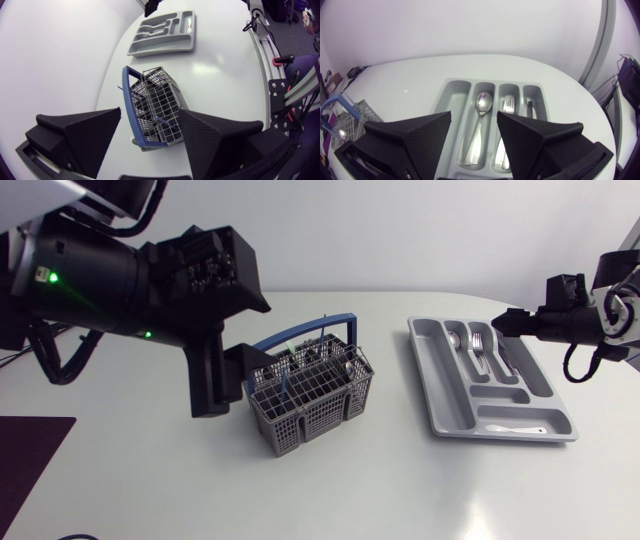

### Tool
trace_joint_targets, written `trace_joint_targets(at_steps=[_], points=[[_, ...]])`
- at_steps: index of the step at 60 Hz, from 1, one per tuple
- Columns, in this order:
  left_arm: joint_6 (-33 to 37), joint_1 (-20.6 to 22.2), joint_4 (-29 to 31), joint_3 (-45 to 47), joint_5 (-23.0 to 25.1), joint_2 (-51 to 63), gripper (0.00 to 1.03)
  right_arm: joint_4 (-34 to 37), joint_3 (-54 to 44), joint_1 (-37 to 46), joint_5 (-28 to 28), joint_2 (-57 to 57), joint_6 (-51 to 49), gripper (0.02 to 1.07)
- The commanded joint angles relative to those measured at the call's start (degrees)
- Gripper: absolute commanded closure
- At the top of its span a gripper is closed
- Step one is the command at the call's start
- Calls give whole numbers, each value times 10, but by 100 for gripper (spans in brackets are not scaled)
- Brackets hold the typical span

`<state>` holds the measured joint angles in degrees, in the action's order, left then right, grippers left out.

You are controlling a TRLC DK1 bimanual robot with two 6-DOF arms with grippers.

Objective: Unload the cutlery basket into the drawer organizer.

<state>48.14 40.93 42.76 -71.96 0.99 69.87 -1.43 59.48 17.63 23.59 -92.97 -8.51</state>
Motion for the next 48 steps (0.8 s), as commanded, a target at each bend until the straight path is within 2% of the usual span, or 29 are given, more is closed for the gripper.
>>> trace_joint_targets(at_steps=[1, 15, 23, 39, 46, 48], points=[[26, 11, 6, 20, -4, -6, 7, 12, -53, -16, 26, 53, -32, 37], [42, 28, 7, 20, -4, 15, 7, 19, -184, -56, 81, 219, -112, 37], [43, 32, 6, 32, -3, 21, 7, 20, -243, -85, 88, 281, -145, 36], [3, 37, -29, 75, 8, 24, 12, 21, -294, -120, 87, 322, -161, 34], [-31, 22, -43, 77, 16, 39, 12, 20, -300, -132, 84, 324, -166, 34], [-40, 18, -51, 77, 16, 43, 15, 18, -303, -138, 81, 326, -167, 34]])
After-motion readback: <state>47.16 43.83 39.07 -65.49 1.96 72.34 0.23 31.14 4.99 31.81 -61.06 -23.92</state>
